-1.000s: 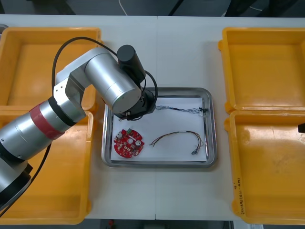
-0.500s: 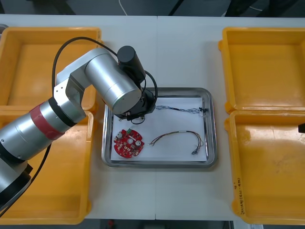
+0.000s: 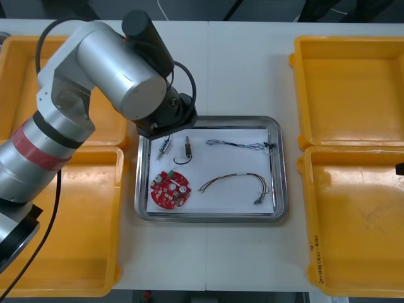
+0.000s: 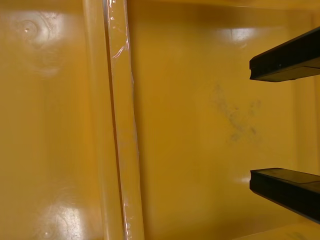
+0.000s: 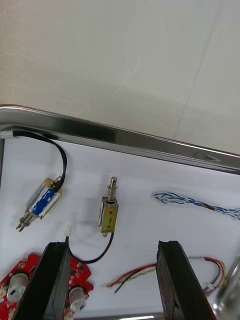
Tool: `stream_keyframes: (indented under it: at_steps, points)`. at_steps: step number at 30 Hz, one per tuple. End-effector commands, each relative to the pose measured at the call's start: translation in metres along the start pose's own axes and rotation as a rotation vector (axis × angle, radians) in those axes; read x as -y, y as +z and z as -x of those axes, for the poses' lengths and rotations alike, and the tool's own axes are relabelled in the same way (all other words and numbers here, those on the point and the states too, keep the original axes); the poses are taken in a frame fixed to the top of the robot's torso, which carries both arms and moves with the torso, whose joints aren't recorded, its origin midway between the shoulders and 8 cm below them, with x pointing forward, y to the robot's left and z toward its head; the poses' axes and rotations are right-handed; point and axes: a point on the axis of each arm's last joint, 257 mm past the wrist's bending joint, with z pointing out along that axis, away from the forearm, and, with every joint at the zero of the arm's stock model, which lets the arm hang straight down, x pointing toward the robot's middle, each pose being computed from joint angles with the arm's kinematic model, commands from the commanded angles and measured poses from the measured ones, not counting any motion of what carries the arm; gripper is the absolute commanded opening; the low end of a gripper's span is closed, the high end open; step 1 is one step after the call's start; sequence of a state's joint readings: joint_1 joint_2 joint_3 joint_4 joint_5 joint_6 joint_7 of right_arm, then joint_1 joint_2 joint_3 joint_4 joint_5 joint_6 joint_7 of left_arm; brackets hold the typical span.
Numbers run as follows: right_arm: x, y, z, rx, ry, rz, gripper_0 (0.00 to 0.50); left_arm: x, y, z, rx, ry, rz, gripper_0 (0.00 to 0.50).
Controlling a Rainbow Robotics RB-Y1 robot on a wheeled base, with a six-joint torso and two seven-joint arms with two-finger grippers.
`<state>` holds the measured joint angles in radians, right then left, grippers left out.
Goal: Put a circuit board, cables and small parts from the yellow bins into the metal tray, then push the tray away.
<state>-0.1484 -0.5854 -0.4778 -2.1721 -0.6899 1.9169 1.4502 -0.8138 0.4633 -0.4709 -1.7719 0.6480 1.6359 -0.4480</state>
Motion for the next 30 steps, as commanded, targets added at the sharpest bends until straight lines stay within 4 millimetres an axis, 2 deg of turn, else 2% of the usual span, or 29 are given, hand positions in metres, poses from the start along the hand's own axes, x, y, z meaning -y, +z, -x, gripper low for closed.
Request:
stream_keyframes:
  at_steps: [1, 8, 17, 20, 24, 30]
  points:
    - [0.009, -0.011, 0.002, 0.031, 0.036, -0.022, 0.500, -0.013, -0.041, 0.022, 0.029, 0.030, -0.024, 0.500]
    - [0.011, -0.013, 0.003, 0.034, 0.027, -0.025, 0.500, -0.039, -0.081, 0.034, 0.039, 0.046, -0.006, 0.500]
    - [0.008, -0.027, 0.012, 0.057, -0.039, -0.029, 0.500, -0.093, -0.125, 0.047, 0.019, 0.064, 0.075, 0.500]
    - [-0.004, -0.037, 0.016, 0.070, -0.092, 0.001, 0.500, -0.108, -0.137, 0.056, 0.028, 0.098, 0.096, 0.500]
    - [-0.018, -0.044, 0.018, 0.070, -0.156, 0.029, 0.500, -0.122, -0.140, 0.057, 0.022, 0.096, 0.110, 0.500]
    - [-0.070, -0.064, 0.030, 0.084, -0.342, 0.131, 0.500, -0.166, -0.153, 0.058, 0.018, 0.116, 0.145, 0.500]
